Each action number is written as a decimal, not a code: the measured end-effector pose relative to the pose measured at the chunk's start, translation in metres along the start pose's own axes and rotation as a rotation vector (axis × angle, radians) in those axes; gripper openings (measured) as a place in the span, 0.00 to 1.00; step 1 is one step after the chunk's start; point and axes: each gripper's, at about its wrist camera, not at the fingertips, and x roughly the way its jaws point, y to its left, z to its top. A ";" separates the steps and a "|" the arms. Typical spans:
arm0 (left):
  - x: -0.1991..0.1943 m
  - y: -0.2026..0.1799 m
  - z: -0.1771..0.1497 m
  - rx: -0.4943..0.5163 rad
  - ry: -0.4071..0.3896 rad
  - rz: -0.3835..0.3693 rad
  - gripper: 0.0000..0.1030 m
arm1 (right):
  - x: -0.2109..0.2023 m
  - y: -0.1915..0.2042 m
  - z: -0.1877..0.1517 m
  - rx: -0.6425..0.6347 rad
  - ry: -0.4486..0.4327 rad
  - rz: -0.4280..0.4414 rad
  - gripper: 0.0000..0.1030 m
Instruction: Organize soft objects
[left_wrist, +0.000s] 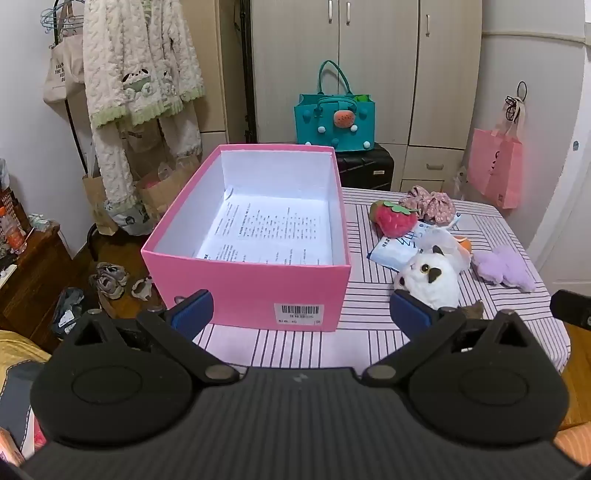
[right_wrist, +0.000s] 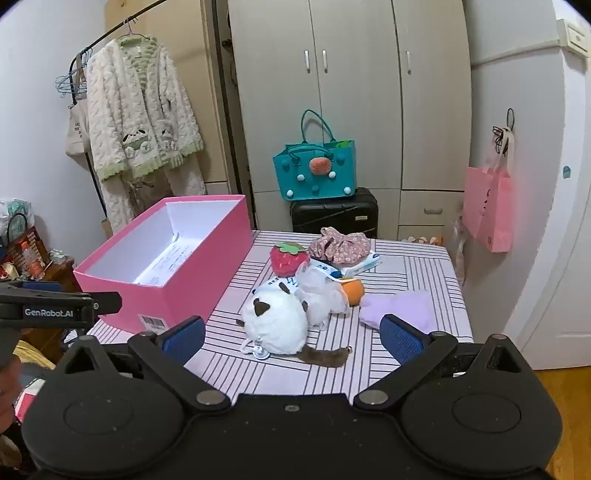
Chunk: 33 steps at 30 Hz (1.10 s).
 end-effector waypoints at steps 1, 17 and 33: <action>-0.001 0.000 0.000 0.000 -0.002 -0.006 1.00 | 0.000 0.000 0.000 0.002 0.000 -0.002 0.99; -0.014 -0.011 -0.006 0.010 -0.017 -0.031 1.00 | -0.026 -0.002 -0.008 -0.010 -0.037 -0.047 0.99; -0.021 -0.012 -0.016 0.035 -0.057 -0.013 1.00 | -0.037 0.000 -0.014 -0.042 -0.060 -0.062 0.99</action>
